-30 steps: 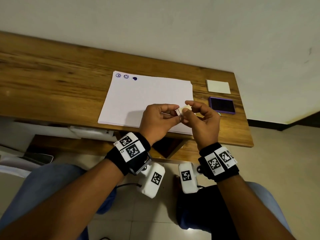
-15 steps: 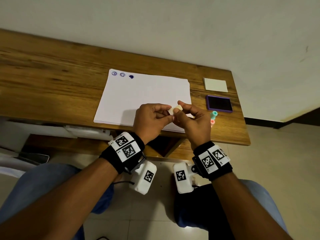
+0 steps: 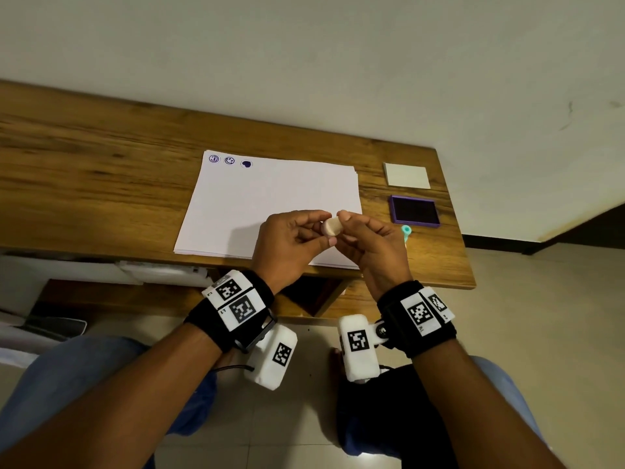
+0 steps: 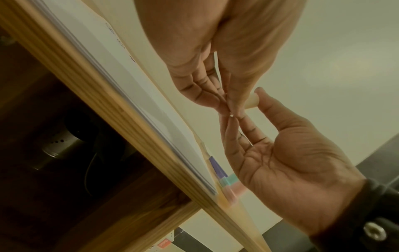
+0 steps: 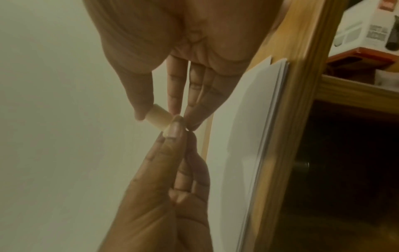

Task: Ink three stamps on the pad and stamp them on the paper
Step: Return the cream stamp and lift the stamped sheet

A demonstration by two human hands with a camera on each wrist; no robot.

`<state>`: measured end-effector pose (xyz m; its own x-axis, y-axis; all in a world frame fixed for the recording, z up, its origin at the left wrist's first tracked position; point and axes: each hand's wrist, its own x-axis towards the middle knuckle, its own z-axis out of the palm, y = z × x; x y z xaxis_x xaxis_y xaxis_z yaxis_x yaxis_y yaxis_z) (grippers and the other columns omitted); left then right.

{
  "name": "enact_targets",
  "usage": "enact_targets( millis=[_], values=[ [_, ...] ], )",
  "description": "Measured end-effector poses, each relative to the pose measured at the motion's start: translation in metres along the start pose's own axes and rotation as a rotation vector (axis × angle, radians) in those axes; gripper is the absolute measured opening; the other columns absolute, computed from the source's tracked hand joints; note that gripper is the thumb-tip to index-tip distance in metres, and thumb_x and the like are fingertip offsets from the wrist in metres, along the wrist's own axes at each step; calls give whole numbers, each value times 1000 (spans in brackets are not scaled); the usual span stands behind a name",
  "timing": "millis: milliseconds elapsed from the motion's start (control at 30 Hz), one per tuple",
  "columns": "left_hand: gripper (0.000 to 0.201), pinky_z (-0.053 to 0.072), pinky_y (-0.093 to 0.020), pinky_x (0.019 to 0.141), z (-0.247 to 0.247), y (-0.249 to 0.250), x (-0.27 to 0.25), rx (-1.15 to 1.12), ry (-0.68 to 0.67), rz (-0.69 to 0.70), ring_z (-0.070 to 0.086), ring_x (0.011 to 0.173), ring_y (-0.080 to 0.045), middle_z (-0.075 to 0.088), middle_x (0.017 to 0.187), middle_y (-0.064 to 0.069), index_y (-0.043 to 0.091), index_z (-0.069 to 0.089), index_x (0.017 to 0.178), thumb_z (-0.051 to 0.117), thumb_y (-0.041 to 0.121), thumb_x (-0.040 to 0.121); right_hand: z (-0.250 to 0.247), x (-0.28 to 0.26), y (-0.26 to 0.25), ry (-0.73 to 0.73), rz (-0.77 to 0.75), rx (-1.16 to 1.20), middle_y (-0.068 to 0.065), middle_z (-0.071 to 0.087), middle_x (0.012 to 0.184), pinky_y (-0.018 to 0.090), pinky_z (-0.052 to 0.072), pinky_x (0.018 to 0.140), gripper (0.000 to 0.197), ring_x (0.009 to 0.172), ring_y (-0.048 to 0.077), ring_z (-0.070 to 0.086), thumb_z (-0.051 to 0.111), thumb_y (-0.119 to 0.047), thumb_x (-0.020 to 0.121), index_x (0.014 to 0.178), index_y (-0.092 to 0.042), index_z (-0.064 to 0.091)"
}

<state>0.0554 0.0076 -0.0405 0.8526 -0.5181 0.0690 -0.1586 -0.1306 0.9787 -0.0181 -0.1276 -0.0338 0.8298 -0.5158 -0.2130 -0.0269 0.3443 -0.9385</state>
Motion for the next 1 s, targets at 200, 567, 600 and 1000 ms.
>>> enact_targets(
  millis=[200, 567, 600, 1000],
  values=[
    [34, 55, -15, 74, -4, -4, -8, 25, -16, 14, 70, 80, -4, 74, 89, 8, 24, 70, 108, 79, 15, 76, 2, -2, -2, -36, -22, -95, 9, 78, 86, 25, 59, 70, 9, 79, 18, 75, 75, -11, 85, 91, -4, 77],
    [39, 55, -14, 66, 30, 11, -12, 184, -38, -6, 67, 77, -2, 68, 88, 14, 28, 65, 117, 76, 21, 81, -32, -7, -15, -58, -262, -546, 2, 79, 88, 42, 62, 80, 14, 84, 19, 75, 79, -18, 84, 97, -13, 79],
    [44, 54, -14, 67, 36, 11, -11, 216, -69, -13, 66, 78, -4, 67, 90, 10, 27, 63, 121, 76, 21, 80, -40, -8, -20, -39, -288, -574, 1, 78, 86, 40, 62, 79, 12, 82, 17, 75, 79, -18, 84, 95, -15, 78],
    [36, 41, -24, 85, 91, 14, 27, 756, -343, 117, 52, 106, -15, 62, 114, 3, 23, 67, 116, 70, 35, 82, -130, 11, -40, 302, -85, -1019, -2, 73, 98, 29, 51, 86, 22, 94, 13, 65, 77, -29, 84, 102, -16, 76]
  ],
)
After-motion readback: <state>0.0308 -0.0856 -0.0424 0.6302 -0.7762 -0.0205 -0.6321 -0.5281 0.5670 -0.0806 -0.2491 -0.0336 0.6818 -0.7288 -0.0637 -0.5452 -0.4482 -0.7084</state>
